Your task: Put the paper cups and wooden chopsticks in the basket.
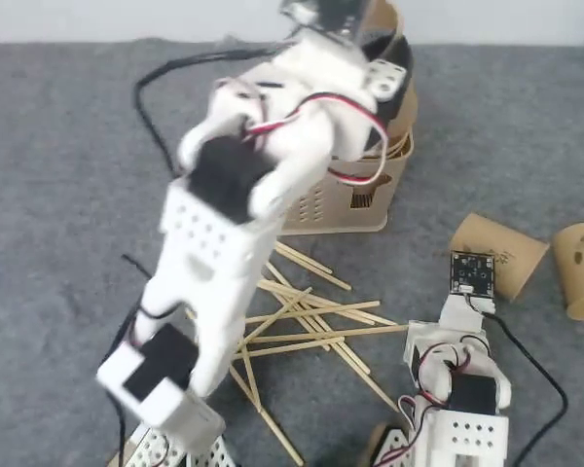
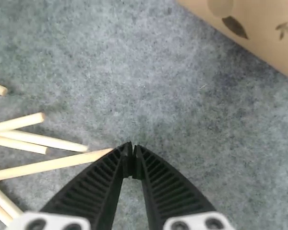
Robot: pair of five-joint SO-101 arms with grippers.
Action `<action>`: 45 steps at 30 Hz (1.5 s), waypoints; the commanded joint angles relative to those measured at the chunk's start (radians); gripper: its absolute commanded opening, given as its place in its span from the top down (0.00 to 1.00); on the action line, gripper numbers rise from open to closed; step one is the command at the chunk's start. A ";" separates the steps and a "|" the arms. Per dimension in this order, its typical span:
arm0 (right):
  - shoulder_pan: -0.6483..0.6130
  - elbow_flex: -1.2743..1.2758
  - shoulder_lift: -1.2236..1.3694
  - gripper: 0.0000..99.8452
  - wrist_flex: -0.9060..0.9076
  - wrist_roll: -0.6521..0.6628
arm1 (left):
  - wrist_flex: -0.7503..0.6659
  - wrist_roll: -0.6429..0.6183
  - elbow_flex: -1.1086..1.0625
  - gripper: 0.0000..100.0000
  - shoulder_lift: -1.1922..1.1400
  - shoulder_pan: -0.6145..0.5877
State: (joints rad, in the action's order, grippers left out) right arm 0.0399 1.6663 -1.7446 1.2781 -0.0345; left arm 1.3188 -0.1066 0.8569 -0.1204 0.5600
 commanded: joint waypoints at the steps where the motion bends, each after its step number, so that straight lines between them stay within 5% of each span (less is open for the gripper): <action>1: 0.012 0.006 -0.005 0.99 0.004 -0.006 | -0.035 0.055 0.004 0.99 -0.058 0.003; 12: 0.008 0.006 -0.005 0.99 0.004 -0.006 | -0.057 0.074 0.007 0.99 -0.176 0.002; 24: 0.007 0.006 -0.005 0.99 0.005 0.058 | 0.072 0.339 0.002 0.98 -0.186 0.009; 32: 0.008 0.006 -0.005 0.99 0.008 0.094 | 0.199 0.284 0.053 0.77 -0.150 -0.012; 45: 0.013 -0.005 -0.005 0.99 0.012 0.098 | 0.439 0.150 0.308 0.80 0.135 -0.104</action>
State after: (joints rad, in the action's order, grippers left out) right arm 0.0399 1.6663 -1.7446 1.2781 0.0453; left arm 1.7131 0.1204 1.1316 -0.1511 0.5370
